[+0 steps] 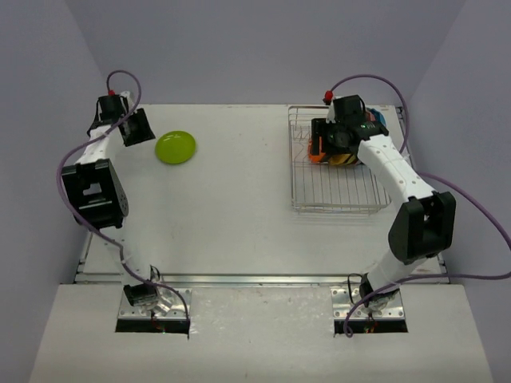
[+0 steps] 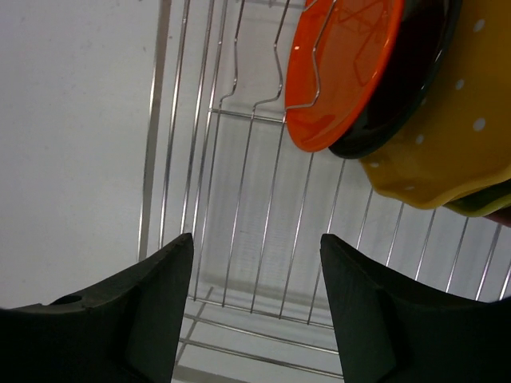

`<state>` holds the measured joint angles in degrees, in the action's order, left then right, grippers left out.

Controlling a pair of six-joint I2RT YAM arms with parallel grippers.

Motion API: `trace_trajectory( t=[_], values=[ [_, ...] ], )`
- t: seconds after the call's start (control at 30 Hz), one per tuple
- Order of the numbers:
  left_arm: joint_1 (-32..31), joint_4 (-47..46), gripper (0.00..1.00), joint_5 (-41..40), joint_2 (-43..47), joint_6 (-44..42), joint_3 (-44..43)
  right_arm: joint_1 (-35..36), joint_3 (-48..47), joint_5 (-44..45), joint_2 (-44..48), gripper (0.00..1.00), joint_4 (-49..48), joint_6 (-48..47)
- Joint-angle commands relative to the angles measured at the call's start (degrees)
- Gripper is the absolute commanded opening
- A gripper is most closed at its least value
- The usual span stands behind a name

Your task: Unload the plates from the dish rack

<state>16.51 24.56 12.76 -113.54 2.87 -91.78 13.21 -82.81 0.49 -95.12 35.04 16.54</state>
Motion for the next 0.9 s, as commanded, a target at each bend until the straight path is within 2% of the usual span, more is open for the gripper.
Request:
trace_trajectory(
  t=[0.0, 0.13, 0.2, 0.47, 0.67, 0.87],
  values=[
    [-8.1, -8.8, 0.52, -8.6, 18.5, -7.5, 8.3, -0.3, -5.5, 9.4, -4.5, 0.63, -1.5, -0.3],
    [-12.4, -10.6, 0.55, -11.8, 27.6, -7.6, 15.7, -0.3, -9.6, 12.9, -8.1, 0.5, -2.1, 1.0],
    [-13.1, -10.6, 0.56, -12.2, 30.3, -6.9, 18.0, -0.3, -11.6, 14.0, -10.8, 0.47, -2.1, 1.6],
    [-13.3, -9.8, 0.58, -12.1, 36.8, -6.5, 23.1, -0.2, -16.8, 18.2, -17.0, 0.44, -1.6, 2.6],
    [-13.3, -9.8, 0.59, -12.0, 37.3, -5.9, 24.1, -0.3, -18.5, 22.3, -19.1, 0.45, -1.6, 2.5],
    [-13.3, -9.9, 0.59, -11.9, 37.1, -5.6, 24.0, -0.4, -20.1, 21.7, -21.5, 0.4, -1.6, 1.8]
  ],
)
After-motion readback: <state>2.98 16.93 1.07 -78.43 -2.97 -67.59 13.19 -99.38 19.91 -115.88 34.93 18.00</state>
